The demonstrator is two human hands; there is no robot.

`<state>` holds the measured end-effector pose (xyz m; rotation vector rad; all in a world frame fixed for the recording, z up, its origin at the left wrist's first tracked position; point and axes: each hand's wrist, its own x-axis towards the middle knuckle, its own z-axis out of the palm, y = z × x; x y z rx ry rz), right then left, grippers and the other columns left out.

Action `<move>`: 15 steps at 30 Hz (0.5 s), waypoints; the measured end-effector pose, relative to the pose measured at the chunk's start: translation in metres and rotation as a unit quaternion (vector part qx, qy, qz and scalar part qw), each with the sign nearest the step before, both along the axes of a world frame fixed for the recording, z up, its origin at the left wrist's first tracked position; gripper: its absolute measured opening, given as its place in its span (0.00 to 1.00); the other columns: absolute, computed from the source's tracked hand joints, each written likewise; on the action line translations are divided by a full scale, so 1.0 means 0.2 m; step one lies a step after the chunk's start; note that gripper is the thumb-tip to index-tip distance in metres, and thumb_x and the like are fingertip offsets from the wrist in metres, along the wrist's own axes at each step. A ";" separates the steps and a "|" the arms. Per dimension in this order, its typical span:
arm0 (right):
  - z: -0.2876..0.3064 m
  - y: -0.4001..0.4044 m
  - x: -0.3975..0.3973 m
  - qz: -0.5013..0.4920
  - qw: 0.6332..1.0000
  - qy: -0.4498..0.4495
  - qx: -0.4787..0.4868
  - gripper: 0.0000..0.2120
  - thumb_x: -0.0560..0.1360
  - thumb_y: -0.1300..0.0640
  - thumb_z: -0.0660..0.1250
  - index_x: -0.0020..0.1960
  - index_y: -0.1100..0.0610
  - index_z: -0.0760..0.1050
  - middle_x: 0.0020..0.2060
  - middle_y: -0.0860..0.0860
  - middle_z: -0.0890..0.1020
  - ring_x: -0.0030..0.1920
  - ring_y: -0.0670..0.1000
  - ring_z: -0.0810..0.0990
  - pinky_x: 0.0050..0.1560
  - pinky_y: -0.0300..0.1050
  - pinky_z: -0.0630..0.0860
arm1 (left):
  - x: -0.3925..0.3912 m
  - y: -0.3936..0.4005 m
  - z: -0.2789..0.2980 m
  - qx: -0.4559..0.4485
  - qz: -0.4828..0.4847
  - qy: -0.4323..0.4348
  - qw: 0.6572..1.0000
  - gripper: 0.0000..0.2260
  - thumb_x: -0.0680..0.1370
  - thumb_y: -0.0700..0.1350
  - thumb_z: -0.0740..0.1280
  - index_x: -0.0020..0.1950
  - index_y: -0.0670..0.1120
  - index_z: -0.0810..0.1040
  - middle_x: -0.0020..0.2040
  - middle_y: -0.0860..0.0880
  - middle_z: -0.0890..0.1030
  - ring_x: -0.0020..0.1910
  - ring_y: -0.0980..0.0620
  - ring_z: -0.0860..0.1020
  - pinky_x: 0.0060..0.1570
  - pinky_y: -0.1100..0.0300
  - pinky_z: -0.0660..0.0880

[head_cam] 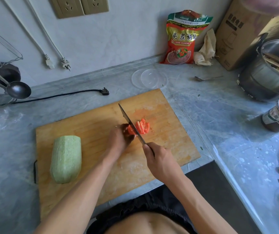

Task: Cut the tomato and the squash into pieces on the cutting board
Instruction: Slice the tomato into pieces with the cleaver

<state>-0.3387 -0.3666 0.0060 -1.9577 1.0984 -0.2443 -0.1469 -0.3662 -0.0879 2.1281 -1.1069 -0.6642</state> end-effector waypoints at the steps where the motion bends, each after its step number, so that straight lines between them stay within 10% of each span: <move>1: 0.00 0.00 0.00 -0.002 1.000 0.001 0.003 0.18 0.84 0.49 0.54 0.36 0.50 0.66 0.24 0.48 0.66 0.23 0.49 0.61 0.26 0.40 0.58 | 0.00 0.00 0.01 0.006 -0.001 -0.015 1.000 0.09 0.66 0.46 0.76 0.45 0.50 0.84 0.41 0.49 0.85 0.40 0.51 0.83 0.33 0.61 0.73; 6: 0.01 0.01 0.00 -0.008 1.000 0.018 0.006 0.18 0.84 0.47 0.53 0.38 0.54 0.69 0.25 0.48 0.67 0.25 0.49 0.62 0.28 0.42 0.60 | -0.03 -0.01 0.04 0.035 0.002 -0.062 0.997 0.09 0.69 0.44 0.76 0.48 0.49 0.85 0.44 0.49 0.86 0.42 0.52 0.83 0.30 0.76 0.59; 15: 0.03 0.00 0.00 -0.004 1.000 0.011 0.011 0.19 0.84 0.48 0.54 0.37 0.54 0.67 0.25 0.49 0.68 0.25 0.49 0.63 0.27 0.43 0.60 | -0.06 0.00 0.11 0.009 0.011 -0.047 0.999 0.12 0.68 0.42 0.76 0.51 0.50 0.85 0.45 0.48 0.86 0.44 0.50 0.83 0.32 0.74 0.65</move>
